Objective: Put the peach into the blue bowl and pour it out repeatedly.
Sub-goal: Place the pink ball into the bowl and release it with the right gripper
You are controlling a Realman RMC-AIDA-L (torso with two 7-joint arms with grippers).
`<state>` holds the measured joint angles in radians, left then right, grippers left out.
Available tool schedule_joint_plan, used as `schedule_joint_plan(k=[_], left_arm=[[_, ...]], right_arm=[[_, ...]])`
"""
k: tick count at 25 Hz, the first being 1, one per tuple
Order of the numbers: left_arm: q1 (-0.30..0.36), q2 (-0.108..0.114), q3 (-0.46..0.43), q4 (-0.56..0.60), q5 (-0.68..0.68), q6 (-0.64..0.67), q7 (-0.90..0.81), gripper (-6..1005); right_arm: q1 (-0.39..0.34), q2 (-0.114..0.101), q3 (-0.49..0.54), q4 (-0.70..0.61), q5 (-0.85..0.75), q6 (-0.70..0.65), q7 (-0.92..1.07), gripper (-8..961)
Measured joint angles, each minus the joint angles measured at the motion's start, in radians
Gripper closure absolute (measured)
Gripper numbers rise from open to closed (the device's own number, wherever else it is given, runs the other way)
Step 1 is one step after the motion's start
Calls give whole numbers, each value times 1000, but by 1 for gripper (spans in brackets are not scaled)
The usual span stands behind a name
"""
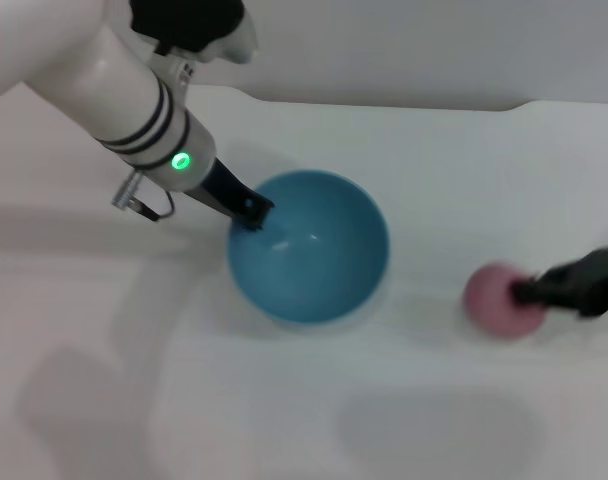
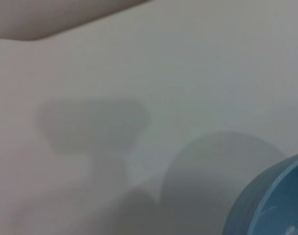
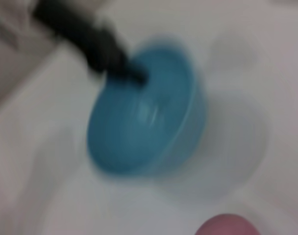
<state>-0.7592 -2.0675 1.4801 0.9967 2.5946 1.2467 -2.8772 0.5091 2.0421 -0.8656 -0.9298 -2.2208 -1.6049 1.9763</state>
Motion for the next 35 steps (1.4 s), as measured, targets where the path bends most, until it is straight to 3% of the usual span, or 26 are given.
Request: schedule_joint_plan(k=[4, 7, 11, 15, 25, 35], left_arm=[[-20, -1, 46, -51, -99, -16, -1, 999], [-42, -3, 110, -88, -178, -42, -1, 999], [-71, -6, 202, -112, -262, -90, -1, 999], [-117, -8, 280, -153, -330, -126, -1, 999], [-139, -8, 278, -176, -354, -132, -1, 1000], [-133, -5, 276, -175, -358, -146, -1, 999]], right_arm=[[-15, -16, 186, -15, 106, -114, -58, 889], [-18, -26, 226, -21, 207, -187, -94, 874], [-6, -2, 194, -59, 249, -228, -130, 855], [10, 17, 93, -78, 237, -214, -150, 835], [23, 23, -122, -52, 107, -64, -147, 785], [36, 28, -141, -44, 84, 6, -145, 736]])
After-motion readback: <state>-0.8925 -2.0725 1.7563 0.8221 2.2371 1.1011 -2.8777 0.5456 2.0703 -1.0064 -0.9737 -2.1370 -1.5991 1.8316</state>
